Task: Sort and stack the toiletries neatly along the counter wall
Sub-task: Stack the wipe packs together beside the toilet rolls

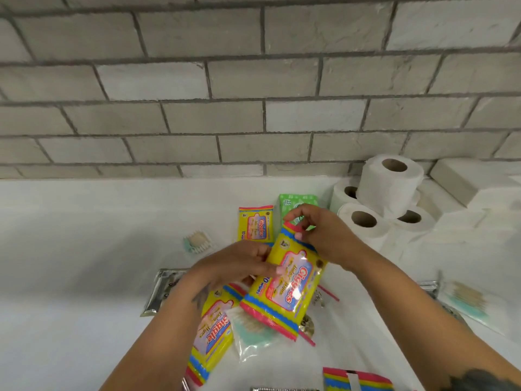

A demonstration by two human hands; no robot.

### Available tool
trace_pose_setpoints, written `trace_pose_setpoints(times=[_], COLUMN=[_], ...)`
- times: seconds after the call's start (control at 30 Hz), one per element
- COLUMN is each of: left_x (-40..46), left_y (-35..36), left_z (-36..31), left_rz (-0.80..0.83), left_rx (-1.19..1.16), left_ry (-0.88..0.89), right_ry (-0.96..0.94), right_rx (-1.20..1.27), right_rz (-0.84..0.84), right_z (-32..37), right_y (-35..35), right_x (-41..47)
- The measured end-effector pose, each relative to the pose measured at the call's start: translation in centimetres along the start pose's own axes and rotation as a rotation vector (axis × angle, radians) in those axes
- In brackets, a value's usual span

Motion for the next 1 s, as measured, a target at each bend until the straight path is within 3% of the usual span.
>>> trace_pose_setpoints(times=[0.27, 0.33, 0.47, 0.57, 0.77, 1.0], left_x=[2.7, 3.7, 5.7, 6.9, 9.1, 11.0], left_y=[-5.9, -7.1, -8.5, -8.6, -9.2, -9.9], left_z=[1.3, 1.6, 2.0, 2.3, 3.0, 3.9], left_rz=[-0.336, -0.434, -0.530, -0.522, -0.512, -0.626], left_rx=[-0.174, -0.238, -0.270, -0.248, -0.171, 0.261], left_ry=[-0.021, -0.043, -0.073, -0.111, -0.128, -0.040], right_ry=[-0.273, -0.368, -0.550, -0.586, -0.603, -0.554], right_rx=[-0.157, -0.266, -0.739, -0.917, -1.041, -1.058], right_rz=[-0.322, -0.255, -0.103, -0.136, -0.132, -0.117], right_z=[2.4, 2.8, 2.0, 1.3, 0.0, -1.1], right_y=[0.6, 2.2, 6.8, 8.2, 10.2, 11.3], right_x=[2.1, 1.3, 0.8, 1.7, 3.0, 3.7])
Point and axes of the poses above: each hand's wrist, its own x-axis towards the middle knuckle, its own y-axis out of the palm, z = x × y, the point moved 9 cm from there along x, towards the middle knuckle, and after that the axes turned 14 degrees about -z, right-handed, at the moved point
